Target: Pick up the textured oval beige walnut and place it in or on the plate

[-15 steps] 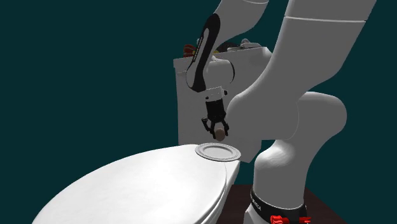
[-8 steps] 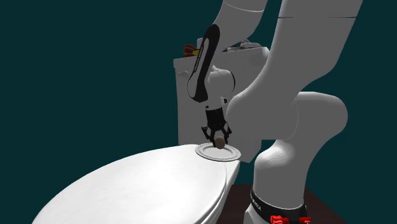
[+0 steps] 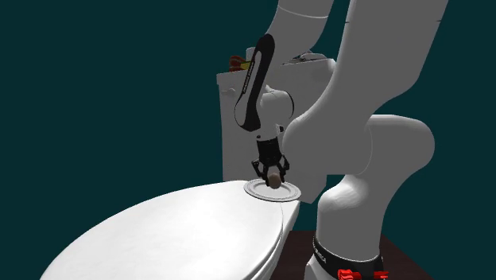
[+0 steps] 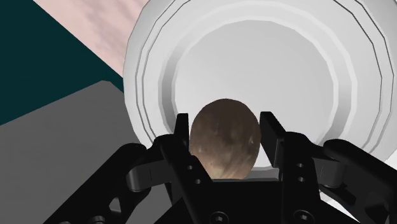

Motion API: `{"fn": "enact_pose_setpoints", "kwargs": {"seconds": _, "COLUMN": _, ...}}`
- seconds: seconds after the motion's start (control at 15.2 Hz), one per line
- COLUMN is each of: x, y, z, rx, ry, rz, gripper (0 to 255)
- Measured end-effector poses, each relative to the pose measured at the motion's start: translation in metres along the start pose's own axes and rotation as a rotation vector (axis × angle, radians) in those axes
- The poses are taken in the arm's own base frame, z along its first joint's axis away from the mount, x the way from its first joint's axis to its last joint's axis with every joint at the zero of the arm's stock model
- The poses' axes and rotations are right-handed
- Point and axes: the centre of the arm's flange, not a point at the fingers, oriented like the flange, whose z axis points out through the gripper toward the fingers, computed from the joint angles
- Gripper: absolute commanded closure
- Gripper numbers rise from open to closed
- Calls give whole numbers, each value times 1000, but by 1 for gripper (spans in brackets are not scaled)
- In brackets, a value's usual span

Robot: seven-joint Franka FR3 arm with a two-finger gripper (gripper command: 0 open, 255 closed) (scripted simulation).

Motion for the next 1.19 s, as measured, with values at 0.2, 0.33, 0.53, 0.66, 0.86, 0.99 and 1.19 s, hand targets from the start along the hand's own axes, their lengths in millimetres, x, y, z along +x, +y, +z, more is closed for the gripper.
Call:
{"fn": "enact_pose_setpoints", "kwargs": {"seconds": 0.2, "x": 0, "y": 0, "z": 0, "rx": 0, "ry": 0, "rz": 0, "gripper": 0}}
{"fn": "enact_pose_setpoints", "kwargs": {"seconds": 0.33, "x": 0, "y": 0, "z": 0, "rx": 0, "ry": 0, "rz": 0, "gripper": 0}}
{"fn": "enact_pose_setpoints", "kwargs": {"seconds": 0.53, "x": -1, "y": 0, "z": -5, "rx": 0, "ry": 1, "rz": 0, "gripper": 0}}
{"fn": "enact_pose_setpoints", "kwargs": {"seconds": 0.66, "x": -1, "y": -1, "z": -30, "rx": 0, "ry": 3, "rz": 0, "gripper": 0}}
{"fn": "enact_pose_setpoints", "kwargs": {"seconds": 0.86, "x": 0, "y": 0, "z": -48, "rx": 0, "ry": 1, "rz": 0, "gripper": 0}}
{"fn": "enact_pose_setpoints", "kwargs": {"seconds": 0.99, "x": 0, "y": 0, "z": -49, "rx": 0, "ry": 1, "rz": 0, "gripper": 0}}
{"fn": "enact_pose_setpoints", "kwargs": {"seconds": 1.19, "x": 0, "y": 0, "z": -50, "rx": 0, "ry": 0, "rz": 0, "gripper": 0}}
